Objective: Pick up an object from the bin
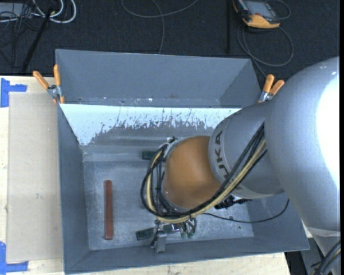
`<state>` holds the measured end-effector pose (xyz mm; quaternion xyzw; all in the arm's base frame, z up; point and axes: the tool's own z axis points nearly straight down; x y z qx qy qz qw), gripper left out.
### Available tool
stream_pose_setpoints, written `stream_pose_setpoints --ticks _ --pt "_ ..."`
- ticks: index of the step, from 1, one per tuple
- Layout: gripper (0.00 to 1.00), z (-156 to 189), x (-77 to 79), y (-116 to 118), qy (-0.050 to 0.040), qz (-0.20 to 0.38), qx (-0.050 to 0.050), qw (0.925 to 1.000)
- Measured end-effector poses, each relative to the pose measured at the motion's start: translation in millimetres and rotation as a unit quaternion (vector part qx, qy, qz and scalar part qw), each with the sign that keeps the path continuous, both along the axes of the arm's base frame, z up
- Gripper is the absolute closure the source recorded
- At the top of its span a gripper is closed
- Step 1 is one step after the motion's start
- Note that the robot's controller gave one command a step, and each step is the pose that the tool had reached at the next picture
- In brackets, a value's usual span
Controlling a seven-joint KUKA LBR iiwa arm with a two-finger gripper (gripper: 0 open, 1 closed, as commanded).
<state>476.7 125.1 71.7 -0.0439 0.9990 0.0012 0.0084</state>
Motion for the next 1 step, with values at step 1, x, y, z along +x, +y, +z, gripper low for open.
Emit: stream_pose_setpoints --ticks 1 --pt "1.0 -1.9 -4.7 -1.1 0.0083 -0.001 -0.001 1.0"
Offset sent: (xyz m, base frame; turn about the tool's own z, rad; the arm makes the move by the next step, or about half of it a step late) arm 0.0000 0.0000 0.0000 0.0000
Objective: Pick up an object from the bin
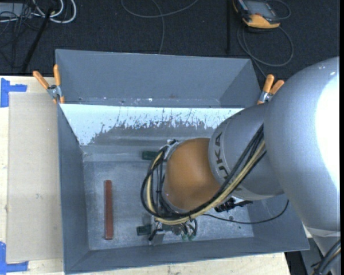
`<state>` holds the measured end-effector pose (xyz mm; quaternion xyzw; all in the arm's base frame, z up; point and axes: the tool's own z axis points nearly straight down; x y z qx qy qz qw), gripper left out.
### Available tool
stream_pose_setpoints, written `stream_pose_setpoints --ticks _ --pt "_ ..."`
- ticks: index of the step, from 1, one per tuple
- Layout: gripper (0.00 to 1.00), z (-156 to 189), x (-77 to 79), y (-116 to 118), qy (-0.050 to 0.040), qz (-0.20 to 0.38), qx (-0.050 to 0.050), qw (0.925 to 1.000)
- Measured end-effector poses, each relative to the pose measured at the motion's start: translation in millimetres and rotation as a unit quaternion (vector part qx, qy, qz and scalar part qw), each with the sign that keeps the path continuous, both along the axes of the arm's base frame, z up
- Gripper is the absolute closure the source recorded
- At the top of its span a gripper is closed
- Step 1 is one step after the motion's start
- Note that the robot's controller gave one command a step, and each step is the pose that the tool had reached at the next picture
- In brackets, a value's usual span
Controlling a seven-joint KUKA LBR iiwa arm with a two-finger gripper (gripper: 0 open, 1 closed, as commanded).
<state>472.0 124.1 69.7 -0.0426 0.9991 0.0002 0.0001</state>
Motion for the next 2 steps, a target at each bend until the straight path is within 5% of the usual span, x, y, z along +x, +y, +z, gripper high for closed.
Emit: stream_pose_setpoints --ticks 1,2 --pt "1.0 109.6 -1.4 22.4 -0.0034 0.045 0.001 0.999" --pt "1.0 266.9 -0.3 29.3 -0.0045 0.039 0.001 0.9992"
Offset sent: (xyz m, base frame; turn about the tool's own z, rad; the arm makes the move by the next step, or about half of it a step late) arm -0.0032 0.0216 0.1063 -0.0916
